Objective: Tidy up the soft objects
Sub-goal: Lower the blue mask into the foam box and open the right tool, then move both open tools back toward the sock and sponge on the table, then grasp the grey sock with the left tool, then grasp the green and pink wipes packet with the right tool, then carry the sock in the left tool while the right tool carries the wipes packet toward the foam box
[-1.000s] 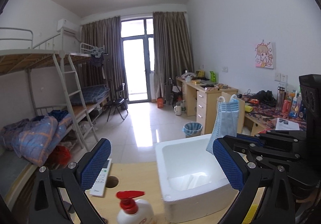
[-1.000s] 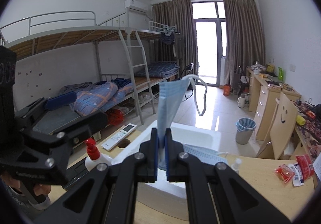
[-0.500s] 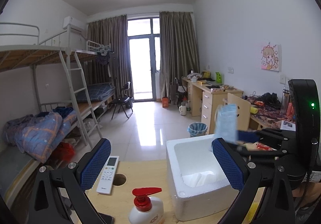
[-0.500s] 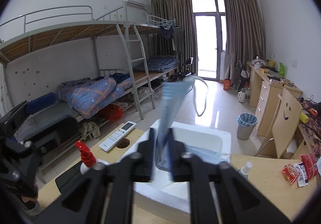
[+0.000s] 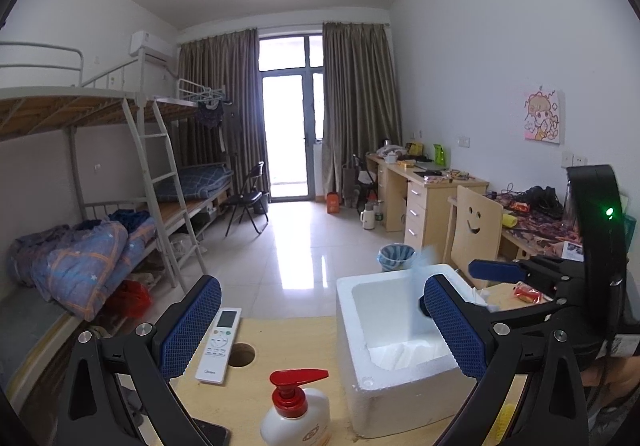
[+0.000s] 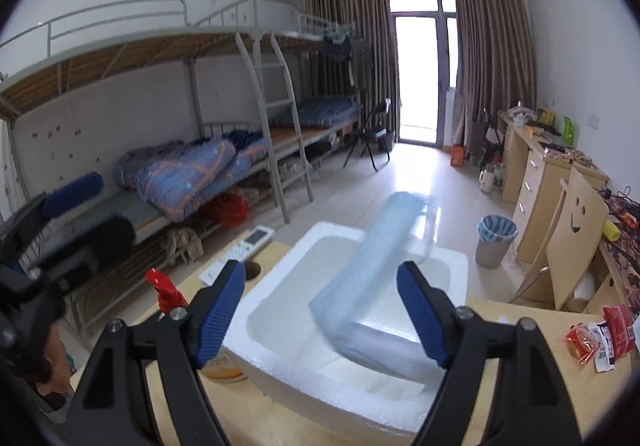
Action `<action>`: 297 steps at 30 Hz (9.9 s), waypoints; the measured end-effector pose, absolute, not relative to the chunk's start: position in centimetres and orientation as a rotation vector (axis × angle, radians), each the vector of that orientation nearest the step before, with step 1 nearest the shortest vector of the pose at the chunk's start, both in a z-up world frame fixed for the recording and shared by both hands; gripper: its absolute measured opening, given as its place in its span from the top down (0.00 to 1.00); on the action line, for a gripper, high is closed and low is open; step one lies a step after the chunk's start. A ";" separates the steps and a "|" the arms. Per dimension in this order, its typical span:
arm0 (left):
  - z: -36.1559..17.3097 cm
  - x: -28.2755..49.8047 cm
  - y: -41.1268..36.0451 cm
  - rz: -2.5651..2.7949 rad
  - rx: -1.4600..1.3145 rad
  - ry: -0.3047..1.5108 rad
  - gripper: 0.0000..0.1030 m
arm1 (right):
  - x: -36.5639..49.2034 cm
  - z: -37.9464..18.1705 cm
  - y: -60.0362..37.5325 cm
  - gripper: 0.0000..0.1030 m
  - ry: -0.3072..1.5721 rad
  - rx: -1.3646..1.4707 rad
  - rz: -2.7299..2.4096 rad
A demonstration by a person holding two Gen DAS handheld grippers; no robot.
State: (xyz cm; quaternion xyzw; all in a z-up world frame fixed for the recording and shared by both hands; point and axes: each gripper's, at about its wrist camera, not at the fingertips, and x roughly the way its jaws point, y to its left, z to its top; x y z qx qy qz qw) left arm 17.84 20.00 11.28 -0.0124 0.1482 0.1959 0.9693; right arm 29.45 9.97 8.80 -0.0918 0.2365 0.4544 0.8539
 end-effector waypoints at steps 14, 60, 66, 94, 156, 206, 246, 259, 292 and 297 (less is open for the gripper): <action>12.0 17.1 19.5 0.404 -0.032 0.293 0.01 | 28.3 10.3 7.9 0.16 0.456 -0.162 0.958; 15.3 5.1 8.4 0.332 0.061 0.162 0.01 | 15.7 14.9 -4.1 0.00 0.250 -0.102 0.845; 13.7 3.4 7.5 0.316 0.053 0.148 0.01 | 14.1 13.6 -5.1 0.00 0.229 -0.107 0.825; 4.3 1.1 6.3 0.234 -0.047 0.122 0.01 | 9.9 4.3 -10.3 0.00 0.228 -0.014 0.736; -4.2 16.0 0.0 -0.044 -0.016 0.535 0.06 | 16.3 -4.5 -16.5 0.00 0.489 -0.035 0.548; -6.0 20.2 2.7 -0.105 -0.161 0.650 0.89 | 23.7 -7.0 -10.7 0.18 0.777 -0.167 0.615; 1.3 12.4 1.7 -0.092 -0.105 0.425 0.89 | 17.3 -0.6 -14.3 0.37 0.590 -0.056 0.592; 3.7 7.2 1.0 -0.068 -0.066 0.352 0.89 | 12.2 2.1 -14.9 0.37 0.467 -0.058 0.627; 5.3 -3.9 5.4 0.193 -0.029 0.199 0.89 | 4.0 5.0 -10.9 0.37 0.258 -0.098 0.828; 4.7 -4.0 7.3 0.238 -0.054 0.211 0.89 | 4.1 4.6 -8.9 0.37 0.264 -0.115 0.864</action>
